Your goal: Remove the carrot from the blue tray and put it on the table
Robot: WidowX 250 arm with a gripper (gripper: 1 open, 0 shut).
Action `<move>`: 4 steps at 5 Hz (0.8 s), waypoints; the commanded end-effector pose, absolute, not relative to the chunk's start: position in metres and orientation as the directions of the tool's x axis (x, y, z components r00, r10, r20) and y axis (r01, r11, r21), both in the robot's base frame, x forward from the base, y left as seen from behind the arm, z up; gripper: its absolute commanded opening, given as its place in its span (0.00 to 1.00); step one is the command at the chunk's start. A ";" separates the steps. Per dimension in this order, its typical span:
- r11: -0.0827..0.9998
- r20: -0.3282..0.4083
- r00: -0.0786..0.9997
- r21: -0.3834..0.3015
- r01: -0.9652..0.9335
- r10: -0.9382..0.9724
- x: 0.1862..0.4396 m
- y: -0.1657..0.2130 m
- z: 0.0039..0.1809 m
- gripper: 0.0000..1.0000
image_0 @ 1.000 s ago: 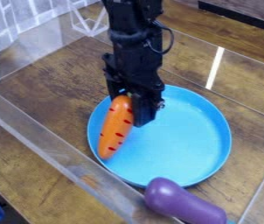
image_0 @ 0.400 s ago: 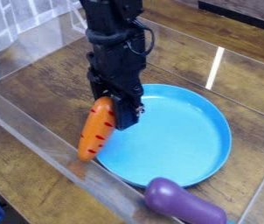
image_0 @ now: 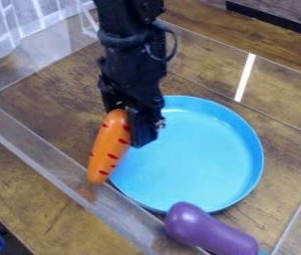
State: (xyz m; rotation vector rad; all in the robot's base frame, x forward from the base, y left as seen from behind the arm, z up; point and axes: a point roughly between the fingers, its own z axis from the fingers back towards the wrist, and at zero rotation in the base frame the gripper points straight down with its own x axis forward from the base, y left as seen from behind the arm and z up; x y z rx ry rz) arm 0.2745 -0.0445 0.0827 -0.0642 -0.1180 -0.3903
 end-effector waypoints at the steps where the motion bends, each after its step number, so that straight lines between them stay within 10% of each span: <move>1: 0.938 0.187 0.923 -0.015 0.346 -0.337 0.275 -0.055 0.109 0.00; 4: 0.934 0.182 0.919 -0.010 0.358 -0.350 0.268 -0.052 0.125 0.00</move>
